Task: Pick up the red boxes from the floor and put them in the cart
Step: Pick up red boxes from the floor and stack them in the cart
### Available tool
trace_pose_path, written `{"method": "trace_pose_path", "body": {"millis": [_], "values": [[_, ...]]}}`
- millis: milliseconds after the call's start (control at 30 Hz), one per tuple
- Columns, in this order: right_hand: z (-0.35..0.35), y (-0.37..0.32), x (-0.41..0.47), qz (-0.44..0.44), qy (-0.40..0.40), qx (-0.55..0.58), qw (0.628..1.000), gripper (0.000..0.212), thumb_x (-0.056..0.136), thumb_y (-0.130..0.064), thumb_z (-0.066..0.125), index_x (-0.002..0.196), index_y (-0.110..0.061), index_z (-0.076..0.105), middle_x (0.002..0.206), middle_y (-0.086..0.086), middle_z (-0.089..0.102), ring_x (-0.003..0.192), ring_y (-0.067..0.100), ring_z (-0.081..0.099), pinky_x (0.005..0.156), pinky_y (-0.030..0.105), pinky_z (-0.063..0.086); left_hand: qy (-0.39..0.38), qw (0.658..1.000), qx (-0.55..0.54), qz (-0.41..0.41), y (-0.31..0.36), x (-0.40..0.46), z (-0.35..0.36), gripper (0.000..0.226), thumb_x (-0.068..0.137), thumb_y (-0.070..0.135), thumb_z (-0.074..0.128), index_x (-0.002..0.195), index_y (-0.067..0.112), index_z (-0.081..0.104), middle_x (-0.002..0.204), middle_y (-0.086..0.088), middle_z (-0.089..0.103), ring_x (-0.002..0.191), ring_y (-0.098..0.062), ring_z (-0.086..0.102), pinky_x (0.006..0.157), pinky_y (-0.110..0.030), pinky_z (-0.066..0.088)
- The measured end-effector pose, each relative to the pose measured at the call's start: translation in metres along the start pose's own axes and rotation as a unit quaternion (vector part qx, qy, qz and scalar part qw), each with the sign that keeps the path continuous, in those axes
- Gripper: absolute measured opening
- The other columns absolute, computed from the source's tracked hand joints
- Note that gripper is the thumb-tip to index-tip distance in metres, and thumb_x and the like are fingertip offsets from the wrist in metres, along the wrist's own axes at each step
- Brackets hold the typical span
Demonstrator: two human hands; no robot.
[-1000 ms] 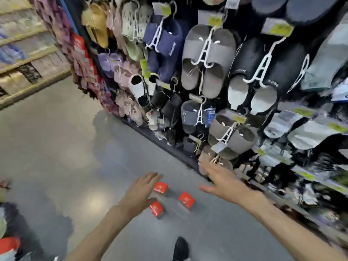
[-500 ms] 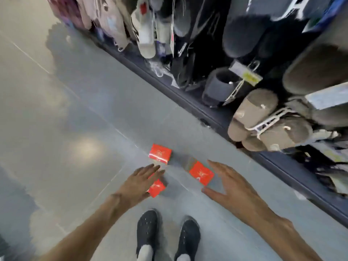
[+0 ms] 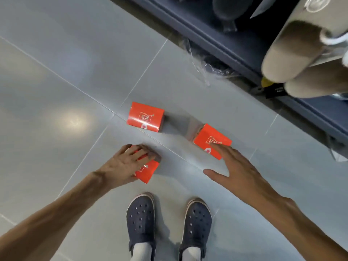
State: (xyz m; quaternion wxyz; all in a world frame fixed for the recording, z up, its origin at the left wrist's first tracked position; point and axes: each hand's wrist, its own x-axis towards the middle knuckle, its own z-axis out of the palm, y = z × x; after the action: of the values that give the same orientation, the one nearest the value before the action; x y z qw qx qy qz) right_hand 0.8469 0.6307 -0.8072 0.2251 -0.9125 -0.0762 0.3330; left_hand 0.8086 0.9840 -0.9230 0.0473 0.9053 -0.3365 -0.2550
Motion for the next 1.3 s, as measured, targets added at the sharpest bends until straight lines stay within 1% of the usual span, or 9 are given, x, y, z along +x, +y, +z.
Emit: {"method": "trace_pose_path", "body": {"millis": [167, 267, 333, 433, 600, 733, 967, 1233, 1300], "values": [[-0.016, 0.0, 0.017, 0.019, 0.043, 0.05, 0.998, 0.077, 0.082, -0.056, 0.068, 0.146, -0.031, 0.034, 0.146, -0.013, 0.039, 0.133, 0.004, 0.034, 0.105, 0.018, 0.026, 0.061, 0.986, -0.109, -0.108, 0.032, -0.018, -0.041, 0.088, 0.07, 0.056, 0.072, 0.145, 0.024, 0.041, 0.128, -0.001, 0.052, 0.114, -0.03, 0.051, 0.105, -0.039, 0.034], [0.0, 0.011, 0.04, 0.051, 0.074, 0.093, 0.992, 0.083, 0.079, -0.055, 0.072, 0.147, -0.032, 0.03, 0.144, -0.01, 0.04, 0.134, 0.011, 0.037, 0.11, 0.034, 0.035, 0.081, 0.974, -0.154, -0.147, 0.057, -0.027, -0.056, 0.093, 0.068, 0.056, 0.077, 0.147, 0.024, 0.039, 0.129, 0.001, 0.051, 0.114, -0.028, 0.049, 0.1, -0.036, 0.037], [0.02, 0.024, 0.058, 0.083, 0.073, 0.082, 0.99, 0.094, 0.076, -0.057, 0.074, 0.15, -0.026, 0.025, 0.151, -0.003, 0.035, 0.14, 0.017, 0.03, 0.113, 0.042, 0.032, 0.081, 0.969, -0.169, -0.161, 0.07, -0.027, -0.054, 0.098, 0.066, 0.056, 0.08, 0.148, 0.024, 0.038, 0.132, 0.002, 0.05, 0.116, -0.027, 0.049, 0.097, -0.038, 0.04], [0.051, 0.046, 0.078, 0.106, 0.081, 0.046, 0.99, 0.106, 0.071, -0.06, 0.077, 0.151, -0.02, 0.02, 0.154, 0.003, 0.032, 0.145, 0.021, 0.023, 0.117, 0.043, 0.026, 0.079, 0.967, -0.176, -0.165, 0.082, -0.023, -0.038, 0.1, 0.065, 0.058, 0.08, 0.149, 0.025, 0.036, 0.135, 0.002, 0.048, 0.118, -0.026, 0.048, 0.097, -0.039, 0.043], [0.07, 0.062, 0.092, 0.097, 0.129, -0.005, 0.987, 0.096, 0.068, -0.058, 0.077, 0.145, -0.02, 0.033, 0.129, 0.004, 0.051, 0.12, 0.025, 0.045, 0.098, 0.038, 0.041, 0.081, 0.959, -0.201, -0.185, 0.094, -0.019, -0.025, 0.1, 0.068, 0.062, 0.078, 0.15, 0.027, 0.032, 0.137, 0.002, 0.049, 0.119, -0.024, 0.047, 0.099, -0.043, 0.048], [0.041, 0.046, 0.066, 0.106, 0.151, 0.028, 0.982, 0.089, 0.069, -0.061, 0.075, 0.141, -0.024, 0.037, 0.123, -0.001, 0.054, 0.113, 0.021, 0.05, 0.092, 0.037, 0.046, 0.082, 0.965, -0.179, -0.173, 0.095, -0.017, -0.059, 0.099, 0.067, 0.066, 0.076, 0.147, 0.025, 0.035, 0.131, 0.004, 0.054, 0.113, -0.02, 0.049, 0.094, -0.039, 0.049], [-0.131, -0.018, -0.073, 0.096, 0.156, 0.079, 0.98, 0.104, 0.057, -0.083, 0.068, 0.14, -0.033, 0.033, 0.129, -0.008, 0.052, 0.112, 0.014, 0.049, 0.095, 0.037, 0.047, 0.125, 0.975, -0.143, -0.12, 0.122, -0.033, -0.233, 0.093, 0.071, 0.065, 0.07, 0.146, 0.022, 0.039, 0.138, 0.002, 0.053, 0.123, -0.024, 0.046, 0.103, -0.041, 0.042], [-0.335, -0.1, -0.297, 0.113, 0.263, 0.054, 0.957, 0.109, 0.052, -0.098, 0.045, 0.139, -0.034, 0.035, 0.126, -0.01, 0.047, 0.12, 0.014, 0.042, 0.103, 0.037, 0.04, 0.187, 0.979, -0.083, 0.007, 0.205, -0.071, -0.499, 0.094, 0.073, 0.076, 0.06, 0.148, 0.025, 0.037, 0.129, 0.01, 0.052, 0.114, -0.018, 0.046, 0.097, -0.037, 0.048], [-0.378, -0.119, -0.358, 0.11, 0.3, 0.069, 0.945, 0.107, 0.051, -0.097, 0.048, 0.137, -0.036, 0.038, 0.123, -0.012, 0.047, 0.119, 0.015, 0.044, 0.102, 0.036, 0.041, 0.199, 0.977, -0.066, 0.038, 0.235, -0.084, -0.563, 0.094, 0.072, 0.079, 0.057, 0.146, 0.023, 0.042, 0.126, 0.007, 0.055, 0.113, -0.021, 0.049, 0.098, -0.039, 0.047]]}}
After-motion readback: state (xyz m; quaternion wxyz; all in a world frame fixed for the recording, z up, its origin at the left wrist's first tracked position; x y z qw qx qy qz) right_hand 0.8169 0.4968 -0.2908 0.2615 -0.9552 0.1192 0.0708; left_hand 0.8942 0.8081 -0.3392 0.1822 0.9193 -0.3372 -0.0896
